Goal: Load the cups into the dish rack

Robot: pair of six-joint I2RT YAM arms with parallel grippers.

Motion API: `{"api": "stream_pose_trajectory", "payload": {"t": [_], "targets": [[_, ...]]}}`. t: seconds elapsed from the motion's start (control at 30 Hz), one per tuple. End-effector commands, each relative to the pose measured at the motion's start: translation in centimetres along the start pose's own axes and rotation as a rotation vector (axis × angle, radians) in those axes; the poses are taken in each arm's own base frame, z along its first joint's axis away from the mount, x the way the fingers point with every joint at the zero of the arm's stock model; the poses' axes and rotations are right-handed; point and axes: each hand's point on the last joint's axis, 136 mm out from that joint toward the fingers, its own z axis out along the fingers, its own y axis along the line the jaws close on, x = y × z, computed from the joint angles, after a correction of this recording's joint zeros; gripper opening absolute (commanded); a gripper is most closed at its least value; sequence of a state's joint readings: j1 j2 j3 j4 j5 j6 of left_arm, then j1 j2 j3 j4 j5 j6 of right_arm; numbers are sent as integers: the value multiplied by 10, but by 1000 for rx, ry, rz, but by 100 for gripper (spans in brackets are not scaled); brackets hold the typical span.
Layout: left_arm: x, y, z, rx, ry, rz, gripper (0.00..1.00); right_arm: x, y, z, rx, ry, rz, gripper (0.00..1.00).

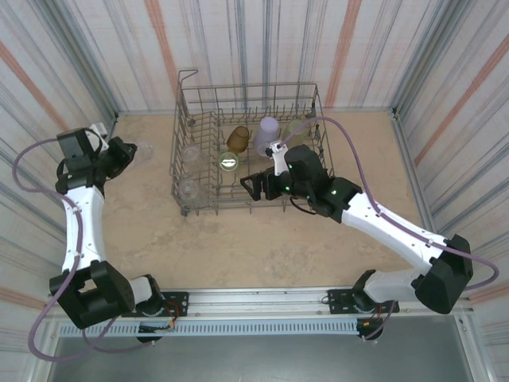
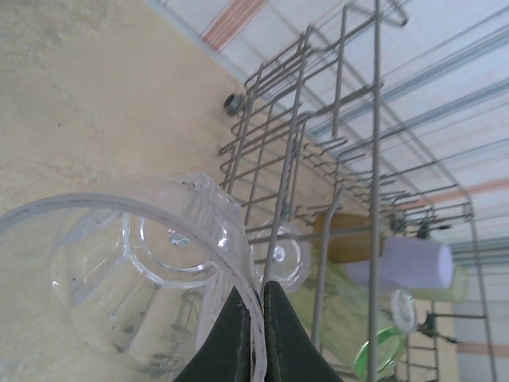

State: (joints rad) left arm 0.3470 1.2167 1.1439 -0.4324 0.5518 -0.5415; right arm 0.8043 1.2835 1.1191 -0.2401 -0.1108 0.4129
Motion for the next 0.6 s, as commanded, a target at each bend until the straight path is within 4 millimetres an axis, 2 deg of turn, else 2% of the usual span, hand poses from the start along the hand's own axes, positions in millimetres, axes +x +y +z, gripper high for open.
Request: {"api": "stream_pose_trajectory", "payload": {"t": [0.0,0.1,0.27,0.43,0.57], "targets": [[-10,-38,-14,187,-28,11,0,-15,15,0,-74,-22,41,99],[-10,-54,-17,266,-9,32,0,-19,14,5,-113,-25,66,99],[-9,-68,-23,349,-1,22,0,-30,8,10,-147,-29,97,99],[-11,-90,-33,485,-24,24,0,-49,-1,11,-199,-52,177,99],[-4,-106,-38,551,4,63,0,-67,-15,8,-228,-113,279,99]]}}
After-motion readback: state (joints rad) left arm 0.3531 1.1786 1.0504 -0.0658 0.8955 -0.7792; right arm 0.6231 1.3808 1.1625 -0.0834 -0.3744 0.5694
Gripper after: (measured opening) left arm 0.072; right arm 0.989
